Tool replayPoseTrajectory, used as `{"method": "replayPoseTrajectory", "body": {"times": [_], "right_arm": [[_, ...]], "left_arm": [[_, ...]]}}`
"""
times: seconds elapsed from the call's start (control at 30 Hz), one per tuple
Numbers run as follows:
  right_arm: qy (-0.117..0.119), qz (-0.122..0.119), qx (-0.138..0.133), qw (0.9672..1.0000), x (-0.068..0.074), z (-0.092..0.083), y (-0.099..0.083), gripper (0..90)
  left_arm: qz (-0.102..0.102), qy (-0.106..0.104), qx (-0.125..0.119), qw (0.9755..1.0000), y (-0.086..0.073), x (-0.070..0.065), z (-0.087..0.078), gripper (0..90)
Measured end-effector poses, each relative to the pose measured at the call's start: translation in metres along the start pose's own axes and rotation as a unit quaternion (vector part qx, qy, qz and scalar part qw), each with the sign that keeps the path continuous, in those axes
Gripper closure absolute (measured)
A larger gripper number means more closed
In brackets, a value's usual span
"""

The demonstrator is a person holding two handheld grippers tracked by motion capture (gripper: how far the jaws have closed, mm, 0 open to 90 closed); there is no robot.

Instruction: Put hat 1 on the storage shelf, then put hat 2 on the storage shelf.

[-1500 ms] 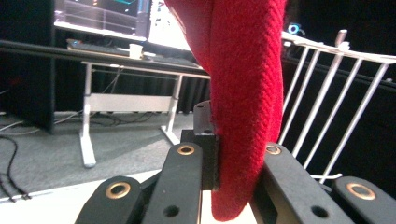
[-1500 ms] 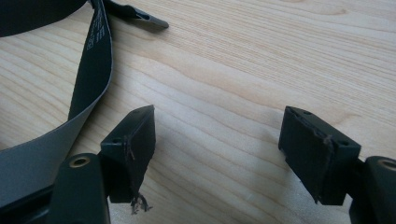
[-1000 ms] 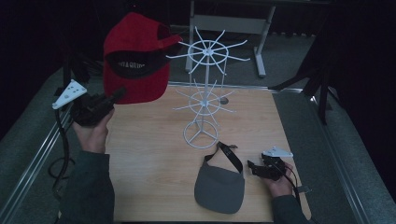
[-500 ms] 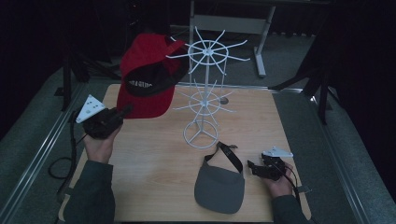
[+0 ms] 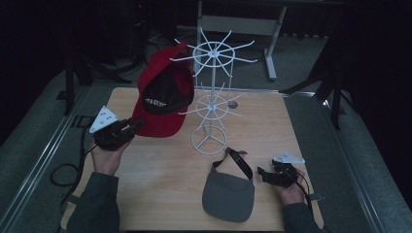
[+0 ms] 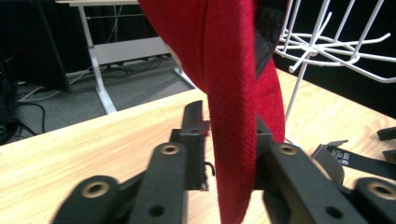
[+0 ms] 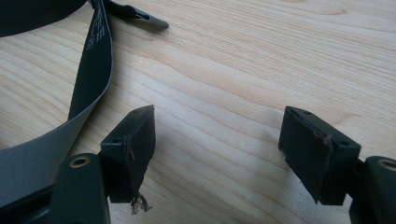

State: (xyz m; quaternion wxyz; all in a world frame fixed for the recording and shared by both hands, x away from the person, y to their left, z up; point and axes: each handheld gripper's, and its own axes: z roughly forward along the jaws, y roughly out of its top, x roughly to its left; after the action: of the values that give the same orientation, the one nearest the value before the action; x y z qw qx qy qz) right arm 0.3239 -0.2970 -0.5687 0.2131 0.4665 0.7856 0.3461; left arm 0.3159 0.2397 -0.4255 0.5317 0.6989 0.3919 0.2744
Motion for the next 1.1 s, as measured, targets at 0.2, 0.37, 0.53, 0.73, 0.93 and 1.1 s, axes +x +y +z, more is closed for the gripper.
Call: {"method": "replayPoseTrajectory", "body": {"times": [0.2, 0.37, 0.53, 0.73, 0.93, 1.1], "right_arm": [[0.001, 0.0, 0.0, 1.0, 0.0, 0.0, 0.0, 27.2], [0.0, 0.0, 0.0, 1.0, 0.0, 0.0, 0.0, 27.1], [0.001, 0.001, 0.001, 1.0, 0.0, 0.0, 0.0, 27.2], [0.001, 0.001, 0.0, 1.0, 0.0, 0.0, 0.0, 27.1], [0.001, 0.001, 0.001, 1.0, 0.0, 0.0, 0.0, 27.2], [0.0, 0.001, 0.001, 1.0, 0.0, 0.0, 0.0, 27.1]], "left_arm": [[-0.004, -0.002, -0.005, 1.0, 0.001, 0.003, -0.005, 61.9], [-0.01, 0.005, -0.013, 0.9999, 0.001, 0.006, -0.012, 58.3], [-0.021, 0.002, -0.003, 0.9998, -0.003, 0.012, -0.015, 56.2], [-0.028, 0.005, 0.004, 0.9996, -0.007, 0.014, -0.013, 55.9], [-0.036, 0.011, 0.01, 0.9992, -0.016, 0.017, -0.016, 55.6], [-0.05, 0.011, 0.012, 0.9986, -0.023, 0.019, -0.021, 55.8]]}}
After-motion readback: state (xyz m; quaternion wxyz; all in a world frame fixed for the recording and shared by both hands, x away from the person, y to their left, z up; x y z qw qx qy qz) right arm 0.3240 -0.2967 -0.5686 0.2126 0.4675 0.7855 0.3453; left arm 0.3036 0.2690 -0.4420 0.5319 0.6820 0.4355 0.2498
